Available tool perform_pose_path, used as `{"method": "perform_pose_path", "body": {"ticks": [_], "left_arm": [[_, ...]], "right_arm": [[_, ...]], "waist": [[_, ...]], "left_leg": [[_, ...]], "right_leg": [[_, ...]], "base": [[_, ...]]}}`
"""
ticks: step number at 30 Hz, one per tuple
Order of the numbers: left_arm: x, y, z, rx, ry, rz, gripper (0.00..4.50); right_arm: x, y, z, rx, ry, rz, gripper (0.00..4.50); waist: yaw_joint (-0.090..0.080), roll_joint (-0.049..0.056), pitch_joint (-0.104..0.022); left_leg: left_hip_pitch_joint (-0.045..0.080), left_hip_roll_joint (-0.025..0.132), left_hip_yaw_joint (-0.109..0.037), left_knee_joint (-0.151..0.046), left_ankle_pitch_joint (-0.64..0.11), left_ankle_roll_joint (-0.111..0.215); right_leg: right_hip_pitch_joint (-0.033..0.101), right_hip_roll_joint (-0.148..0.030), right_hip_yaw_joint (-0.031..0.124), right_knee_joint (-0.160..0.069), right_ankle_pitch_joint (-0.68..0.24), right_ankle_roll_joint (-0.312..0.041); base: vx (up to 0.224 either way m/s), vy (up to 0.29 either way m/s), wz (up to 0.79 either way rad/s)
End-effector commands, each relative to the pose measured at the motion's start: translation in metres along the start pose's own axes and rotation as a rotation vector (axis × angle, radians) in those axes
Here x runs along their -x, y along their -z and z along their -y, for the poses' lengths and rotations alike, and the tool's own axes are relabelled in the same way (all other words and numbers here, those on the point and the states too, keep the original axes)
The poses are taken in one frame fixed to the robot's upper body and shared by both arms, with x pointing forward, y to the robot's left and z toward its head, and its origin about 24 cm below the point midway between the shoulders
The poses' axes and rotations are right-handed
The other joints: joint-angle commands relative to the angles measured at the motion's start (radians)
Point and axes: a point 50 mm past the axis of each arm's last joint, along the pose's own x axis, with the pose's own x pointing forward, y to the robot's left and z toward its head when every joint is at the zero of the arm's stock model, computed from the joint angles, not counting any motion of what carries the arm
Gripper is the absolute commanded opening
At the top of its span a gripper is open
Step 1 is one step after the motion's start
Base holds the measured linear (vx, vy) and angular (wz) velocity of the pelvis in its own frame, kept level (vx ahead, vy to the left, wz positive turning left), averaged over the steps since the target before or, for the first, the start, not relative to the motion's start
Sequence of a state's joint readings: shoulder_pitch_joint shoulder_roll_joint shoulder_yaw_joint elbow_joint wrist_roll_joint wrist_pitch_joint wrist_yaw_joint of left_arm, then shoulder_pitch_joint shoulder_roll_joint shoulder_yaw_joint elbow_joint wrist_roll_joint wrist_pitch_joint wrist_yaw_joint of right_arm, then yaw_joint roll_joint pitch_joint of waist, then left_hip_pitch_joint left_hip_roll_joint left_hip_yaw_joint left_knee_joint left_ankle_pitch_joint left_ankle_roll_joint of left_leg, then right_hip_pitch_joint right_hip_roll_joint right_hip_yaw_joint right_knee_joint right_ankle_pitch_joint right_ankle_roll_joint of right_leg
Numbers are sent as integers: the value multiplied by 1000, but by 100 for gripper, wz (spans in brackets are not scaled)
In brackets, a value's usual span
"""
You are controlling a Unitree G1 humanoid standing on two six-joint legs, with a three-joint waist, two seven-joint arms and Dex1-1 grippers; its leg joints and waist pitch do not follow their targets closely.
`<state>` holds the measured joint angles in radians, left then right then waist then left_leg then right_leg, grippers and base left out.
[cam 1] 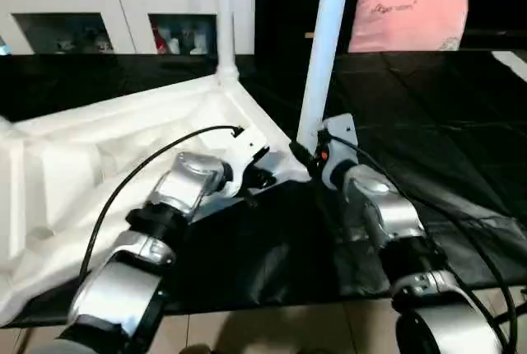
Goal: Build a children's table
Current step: Rotate leg to tighten
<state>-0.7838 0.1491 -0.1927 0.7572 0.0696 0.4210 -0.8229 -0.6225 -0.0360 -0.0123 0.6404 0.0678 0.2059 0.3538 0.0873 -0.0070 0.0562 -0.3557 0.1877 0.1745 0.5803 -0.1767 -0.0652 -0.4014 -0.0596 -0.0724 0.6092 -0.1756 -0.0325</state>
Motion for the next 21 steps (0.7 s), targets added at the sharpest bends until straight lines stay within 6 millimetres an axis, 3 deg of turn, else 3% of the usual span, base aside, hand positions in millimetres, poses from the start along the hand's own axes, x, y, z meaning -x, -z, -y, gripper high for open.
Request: {"method": "perform_pose_path", "body": {"ticks": [1, 2, 6, 7, 14, 21], "left_arm": [[-9, -31, 14, -32, 24, 117, 0], [-8, -29, 13, -35, 24, 112, 0], [-5, -24, 11, -45, 35, 104, 0], [-4, -23, 10, -51, 43, 102, 0], [9, -13, 4, -120, 123, 70, 0], [27, 0, -2, -212, 258, -15, 0]], "right_arm": [[-11, 17, -49, -21, -208, -60, 199], [-10, 17, -47, -23, -209, -54, 254], [-7, 17, -40, -34, -196, -47, 274], [-5, 17, -37, -33, -194, -44, 297], [13, 16, -11, -15, -282, -12, 355], [43, 5, 23, 140, -468, -18, 421]], "waist": [[2, 1, -72], [2, 3, -71], [1, 3, -67], [1, 4, -67], [2, -1, -69], [9, -3, -66]], "left_leg": [[0, 34, -11, -57, -134, 43], [0, 34, -12, -58, -135, 45], [3, 37, -12, -62, -179, 35], [4, 37, -13, -63, -184, 32], [-1, 38, -12, -60, -158, 55], [0, 39, -11, -59, -179, 64]], "right_leg": [[59, -86, 54, -74, -147, -196], [59, -86, 54, -74, -145, -197], [58, -88, 53, -84, -224, -187], [57, -87, 53, -84, -234, -184], [62, -87, 55, -77, -166, -196], [61, -89, 53, -84, -232, -187]], "base": [[0, 0, 0], [0, 0, 0], [0, 0, 0], [0, 0, 0], [0, 0, 0], [0, 0, 0]]}}
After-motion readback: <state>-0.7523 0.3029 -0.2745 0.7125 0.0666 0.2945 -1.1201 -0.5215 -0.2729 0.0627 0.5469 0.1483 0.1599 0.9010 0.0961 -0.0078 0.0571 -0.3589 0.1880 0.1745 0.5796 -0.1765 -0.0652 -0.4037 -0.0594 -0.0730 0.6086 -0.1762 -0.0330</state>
